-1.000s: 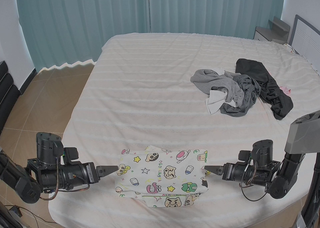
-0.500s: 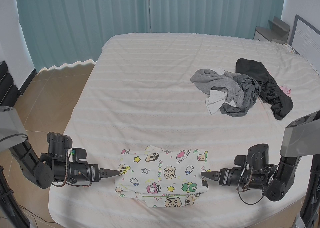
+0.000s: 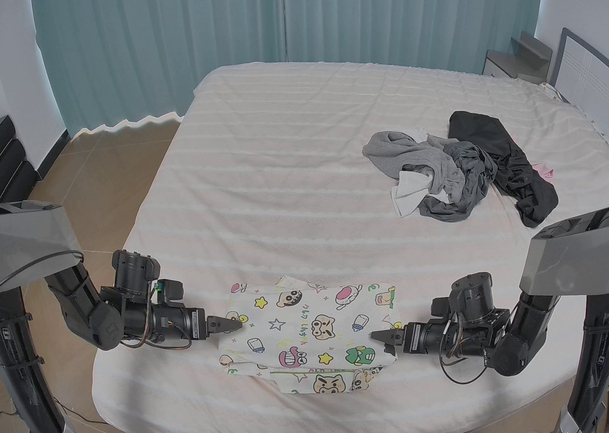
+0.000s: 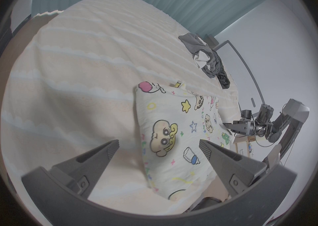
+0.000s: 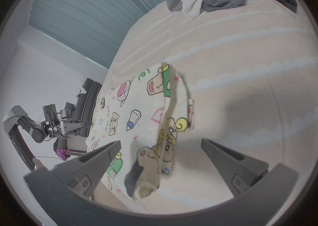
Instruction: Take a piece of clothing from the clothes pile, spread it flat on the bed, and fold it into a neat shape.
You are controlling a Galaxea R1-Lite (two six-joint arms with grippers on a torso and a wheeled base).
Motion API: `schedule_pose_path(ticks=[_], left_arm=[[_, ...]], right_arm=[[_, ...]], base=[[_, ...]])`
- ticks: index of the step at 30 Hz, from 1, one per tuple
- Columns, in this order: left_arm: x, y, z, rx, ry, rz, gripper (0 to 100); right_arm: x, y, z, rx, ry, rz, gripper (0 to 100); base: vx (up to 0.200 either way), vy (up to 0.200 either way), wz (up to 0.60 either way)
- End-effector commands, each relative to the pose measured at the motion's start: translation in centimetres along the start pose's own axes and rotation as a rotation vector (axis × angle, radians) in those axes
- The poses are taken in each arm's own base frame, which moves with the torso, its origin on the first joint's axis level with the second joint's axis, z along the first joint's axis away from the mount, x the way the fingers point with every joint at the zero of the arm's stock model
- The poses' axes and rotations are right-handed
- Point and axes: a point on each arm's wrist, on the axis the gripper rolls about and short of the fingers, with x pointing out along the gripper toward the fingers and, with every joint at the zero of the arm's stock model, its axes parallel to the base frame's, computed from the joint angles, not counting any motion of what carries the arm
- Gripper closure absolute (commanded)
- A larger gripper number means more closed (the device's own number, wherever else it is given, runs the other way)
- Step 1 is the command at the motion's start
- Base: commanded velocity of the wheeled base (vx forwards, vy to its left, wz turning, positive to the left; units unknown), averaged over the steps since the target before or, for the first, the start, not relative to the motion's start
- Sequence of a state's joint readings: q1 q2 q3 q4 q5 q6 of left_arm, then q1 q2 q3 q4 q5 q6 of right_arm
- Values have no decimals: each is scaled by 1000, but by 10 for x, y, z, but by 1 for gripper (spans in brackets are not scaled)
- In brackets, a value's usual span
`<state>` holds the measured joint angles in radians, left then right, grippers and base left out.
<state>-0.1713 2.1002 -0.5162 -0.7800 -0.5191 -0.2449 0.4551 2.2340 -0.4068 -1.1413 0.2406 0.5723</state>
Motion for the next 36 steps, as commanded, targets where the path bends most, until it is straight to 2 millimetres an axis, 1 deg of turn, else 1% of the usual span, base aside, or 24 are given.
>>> schedule_pose_path(ticks=[1,2,4,7,14,18,21,22,31,33,36], left_arm=[[12,-7,3,-20,12,-26,0],[18,-11,4,-40,14,-34,0],[21,-11,4,-41,17,-32,0],[32,-8,2,-46,37,-27,0],[41,-4,0,-53,51,-16,0],[44,-11,-2,-55,61,-27,0],[46,-18,-1,-61,59,-39,0],[46,-19,-1,-65,60,-41,100],[45,-22,-5,-65,70,-34,100],[39,-26,0,-55,37,-2,100],[36,-32,1,-50,14,30,100]], right_arm=[[9,8,5,-17,-4,24,0],[13,14,5,-27,2,35,0],[15,16,5,-31,8,39,0],[24,21,5,-37,32,38,0],[38,30,9,-45,75,34,0],[47,32,11,-49,76,33,0],[51,33,11,-50,75,35,0],[52,33,11,-51,76,36,100],[49,35,11,-55,69,46,100],[43,38,13,-56,53,60,100],[34,42,16,-61,29,79,100]], base=[[0,0,0],[0,0,0],[0,0,0],[0,0,0],[0,0,0],[0,0,0],[0,0,0],[0,0,0],[0,0,0],[0,0,0],[0,0,0]])
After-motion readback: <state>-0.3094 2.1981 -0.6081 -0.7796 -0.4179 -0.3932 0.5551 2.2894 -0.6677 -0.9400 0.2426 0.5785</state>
